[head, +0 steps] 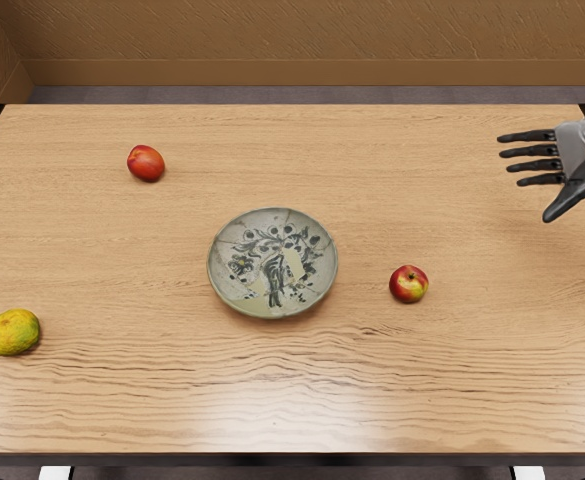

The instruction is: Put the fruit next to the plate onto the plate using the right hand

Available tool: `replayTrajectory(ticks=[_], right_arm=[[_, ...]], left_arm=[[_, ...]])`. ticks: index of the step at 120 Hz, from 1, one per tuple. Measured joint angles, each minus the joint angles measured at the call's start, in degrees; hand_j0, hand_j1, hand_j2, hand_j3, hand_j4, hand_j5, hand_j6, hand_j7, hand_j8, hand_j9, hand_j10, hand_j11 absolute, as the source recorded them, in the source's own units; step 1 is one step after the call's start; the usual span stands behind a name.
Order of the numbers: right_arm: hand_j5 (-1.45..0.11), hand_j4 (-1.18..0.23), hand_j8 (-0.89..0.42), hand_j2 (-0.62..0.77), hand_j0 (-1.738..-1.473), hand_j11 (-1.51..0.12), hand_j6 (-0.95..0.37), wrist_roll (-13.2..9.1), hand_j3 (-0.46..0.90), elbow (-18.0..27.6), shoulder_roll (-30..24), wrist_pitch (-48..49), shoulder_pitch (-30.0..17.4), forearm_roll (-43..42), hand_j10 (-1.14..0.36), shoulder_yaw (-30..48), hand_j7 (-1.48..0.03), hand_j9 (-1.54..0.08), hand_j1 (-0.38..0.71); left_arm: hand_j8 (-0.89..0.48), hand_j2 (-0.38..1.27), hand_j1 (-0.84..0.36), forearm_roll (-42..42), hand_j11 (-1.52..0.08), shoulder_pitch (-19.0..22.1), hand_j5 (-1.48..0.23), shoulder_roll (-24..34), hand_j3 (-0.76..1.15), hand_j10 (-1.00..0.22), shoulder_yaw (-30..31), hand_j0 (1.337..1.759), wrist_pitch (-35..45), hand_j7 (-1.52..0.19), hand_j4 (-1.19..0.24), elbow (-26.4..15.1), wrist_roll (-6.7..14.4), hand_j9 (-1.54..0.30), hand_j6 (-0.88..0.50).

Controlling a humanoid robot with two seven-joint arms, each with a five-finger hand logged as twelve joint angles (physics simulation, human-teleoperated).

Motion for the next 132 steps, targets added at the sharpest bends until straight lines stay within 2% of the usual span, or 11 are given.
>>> replayTrajectory(ticks=[8,22,53,90,106,119,132], right_arm=[[0.0,0.0,0.0,0.0,-1.658,0.0,0.0,-0.05,0.0,3.87,-0.82,0.0,2.95,-2.34,0.0,-2.89,0.0,0.0,-0.35],[0.0,0.0,0.0,0.0,-1.658,0.0,0.0,-0.08,0.0,7.96,-0.85,-0.01,9.06,-4.16,0.0,-10.72,0.0,0.0,-0.35],[0.0,0.0,0.0,0.0,-1.658,0.0,0.0,-0.1,0.0,10.28,4.97,-0.02,19.39,-7.83,0.0,-27.72,0.0,0.0,-0.35],[0.0,0.0,0.0,0.0,-1.658,0.0,0.0,-0.1,0.0,10.45,8.62,-0.77,23.22,-10.61,0.0,-32.38,0.0,0.0,-0.35],[0.0,0.0,0.0,0.0,-1.658,0.0,0.0,-0.1,0.0,11.2,9.74,-2.92,24.09,-16.72,0.0,-32.64,0.0,0.0,-0.35],[0.0,0.0,0.0,0.0,-1.658,0.0,0.0,-0.1,0.0,13.14,10.13,-8.58,23.98,-21.69,0.0,-32.68,0.0,0.0,-0.35],[0.0,0.0,0.0,0.0,-1.658,0.0,0.0,-0.1,0.0,17.38,10.01,-18.54,22.25,-26.28,0.0,-32.75,0.0,0.0,-0.35]], left_arm=[[0.0,0.0,0.35,0.0,0.0,0.0,0.0,0.0,0.0,0.0,0.0,1.658,0.0,0.0,0.0,0.01,0.0,0.0,0.0],[0.0,0.0,0.35,0.0,0.0,0.0,0.0,0.0,0.0,0.0,0.0,1.658,0.0,0.0,0.0,0.03,0.0,0.0,0.0],[0.0,0.0,0.35,0.0,0.0,0.08,0.0,0.0,0.0,0.0,0.06,1.658,0.0,0.0,0.0,0.04,0.0,0.0,0.0],[0.0,0.0,0.35,0.0,0.0,0.44,0.0,0.0,0.0,0.0,0.02,1.658,0.0,0.0,0.0,0.09,0.0,0.0,0.0],[0.0,0.0,0.35,0.0,0.0,0.44,0.0,0.0,0.0,0.0,0.01,1.658,0.0,0.0,0.0,0.08,0.0,0.0,0.0],[0.0,0.0,0.35,0.0,0.0,0.39,0.0,0.0,0.0,0.0,0.01,1.658,0.0,0.0,0.0,0.08,0.0,0.0,0.0],[0.0,0.0,0.35,-0.01,0.0,0.26,0.0,0.0,0.0,0.0,0.01,1.658,0.0,0.0,0.0,0.08,0.0,0.0,0.0]])
